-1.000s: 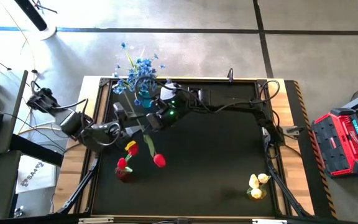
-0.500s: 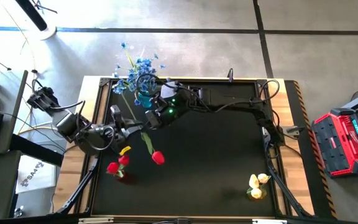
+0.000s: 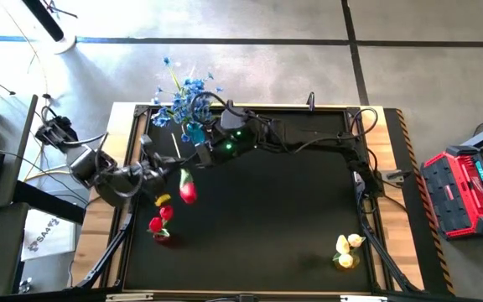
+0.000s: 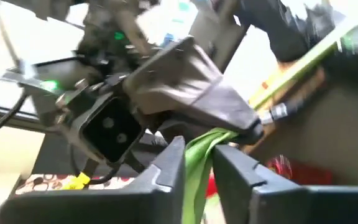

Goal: Sort flowers into vase by color
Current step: Put the red tulip into the red vase

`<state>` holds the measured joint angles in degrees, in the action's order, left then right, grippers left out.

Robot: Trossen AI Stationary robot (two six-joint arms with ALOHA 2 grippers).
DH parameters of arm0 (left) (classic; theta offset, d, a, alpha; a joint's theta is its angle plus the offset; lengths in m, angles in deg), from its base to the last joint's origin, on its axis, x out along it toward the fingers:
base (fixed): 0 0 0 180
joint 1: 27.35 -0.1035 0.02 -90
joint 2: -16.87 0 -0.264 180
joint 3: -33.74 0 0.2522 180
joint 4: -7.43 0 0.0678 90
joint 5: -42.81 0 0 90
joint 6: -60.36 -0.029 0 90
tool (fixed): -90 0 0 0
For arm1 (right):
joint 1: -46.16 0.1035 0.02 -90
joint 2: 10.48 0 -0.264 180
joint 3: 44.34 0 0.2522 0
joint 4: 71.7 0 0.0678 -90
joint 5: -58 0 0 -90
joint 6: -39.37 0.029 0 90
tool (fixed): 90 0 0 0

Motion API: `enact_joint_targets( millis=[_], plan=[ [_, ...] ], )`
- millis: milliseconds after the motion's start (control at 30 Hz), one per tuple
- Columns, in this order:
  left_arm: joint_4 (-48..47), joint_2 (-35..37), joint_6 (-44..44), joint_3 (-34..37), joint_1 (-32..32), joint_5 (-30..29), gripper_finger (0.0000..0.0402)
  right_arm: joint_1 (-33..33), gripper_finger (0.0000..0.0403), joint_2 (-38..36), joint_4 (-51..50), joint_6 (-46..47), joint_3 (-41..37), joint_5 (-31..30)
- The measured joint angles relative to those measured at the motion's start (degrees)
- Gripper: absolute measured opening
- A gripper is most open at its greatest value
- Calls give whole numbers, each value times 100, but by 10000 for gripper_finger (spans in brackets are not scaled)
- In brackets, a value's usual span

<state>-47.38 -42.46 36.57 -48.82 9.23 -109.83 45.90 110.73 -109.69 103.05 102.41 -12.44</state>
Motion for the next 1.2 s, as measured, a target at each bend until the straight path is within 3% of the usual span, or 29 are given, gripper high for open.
enact_joint_targets(
  millis=[200, 333, 467, 600, 833, 1000, 1200],
  plan=[
    [-8, 565, 1569, 7, -7, -205, 1, 140, 133, -450, 657, -939, 0, -718],
    [-4, 1027, 2364, 7, 4, -222, 1, 284, 161, -855, 680, -1830, 13, -1585],
    [-271, 1401, 3551, 7, 197, -116, 0, 431, 172, -1212, 48, -2392, 9, -2649],
    [-1172, 1696, 5198, 88, 622, 9, 0, 705, 173, -1374, -1078, -2474, 13, -3439],
    [-1449, 1921, 6816, 940, 1632, 113, 0, 1103, 170, -1228, -1747, -2064, -2, -3698],
    [-993, 1923, 7241, 1366, 2308, 317, 0, 1278, 170, -1220, -1870, -1997, -2, -3961],
    [522, 1923, 6198, 1928, 3134, 503, 0, 1309, 170, -1220, -1907, -1837, -2, -3950]
  ],
)
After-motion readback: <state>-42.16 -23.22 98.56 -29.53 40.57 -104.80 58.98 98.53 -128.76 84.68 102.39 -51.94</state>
